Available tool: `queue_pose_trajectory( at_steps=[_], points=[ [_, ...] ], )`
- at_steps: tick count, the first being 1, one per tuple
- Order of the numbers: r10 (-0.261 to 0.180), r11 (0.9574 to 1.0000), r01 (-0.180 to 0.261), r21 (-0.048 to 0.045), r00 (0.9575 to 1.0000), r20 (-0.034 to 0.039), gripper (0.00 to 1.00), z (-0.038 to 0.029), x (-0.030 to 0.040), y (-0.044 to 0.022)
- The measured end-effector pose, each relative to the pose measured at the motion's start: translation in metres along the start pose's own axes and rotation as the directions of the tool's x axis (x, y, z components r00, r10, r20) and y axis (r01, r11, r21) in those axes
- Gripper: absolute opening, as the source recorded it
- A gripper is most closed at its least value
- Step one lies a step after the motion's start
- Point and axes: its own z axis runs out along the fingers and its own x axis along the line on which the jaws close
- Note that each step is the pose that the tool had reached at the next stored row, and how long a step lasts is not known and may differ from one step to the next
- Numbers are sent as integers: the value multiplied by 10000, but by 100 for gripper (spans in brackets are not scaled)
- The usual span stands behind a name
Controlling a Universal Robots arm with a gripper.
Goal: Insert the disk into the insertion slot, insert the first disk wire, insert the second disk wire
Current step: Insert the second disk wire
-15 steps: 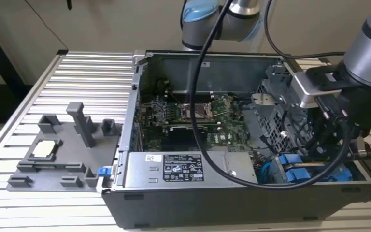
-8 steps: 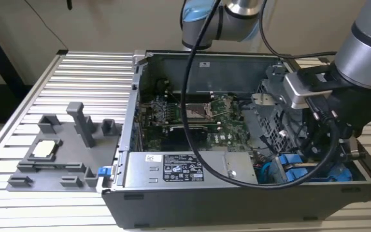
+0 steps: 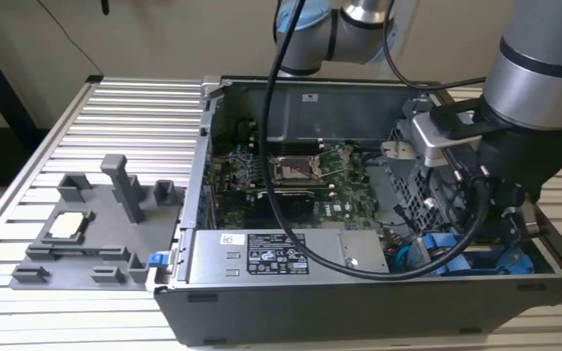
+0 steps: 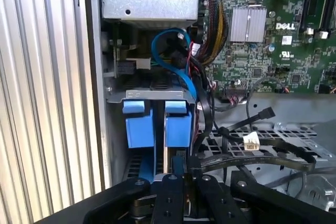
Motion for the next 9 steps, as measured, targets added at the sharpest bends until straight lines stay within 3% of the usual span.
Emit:
queue_pose_trajectory(
  at_steps=[1, 4, 9],
  points=[
    [-7, 10000, 7, 87, 10000, -26, 16, -1, -1, 6],
    [-10, 10000, 10, 91, 10000, -29, 16, 3, -1, 6],
    [-12, 9996, 13, 282, 10000, -31, 16, 39, -1, 21]
  ],
)
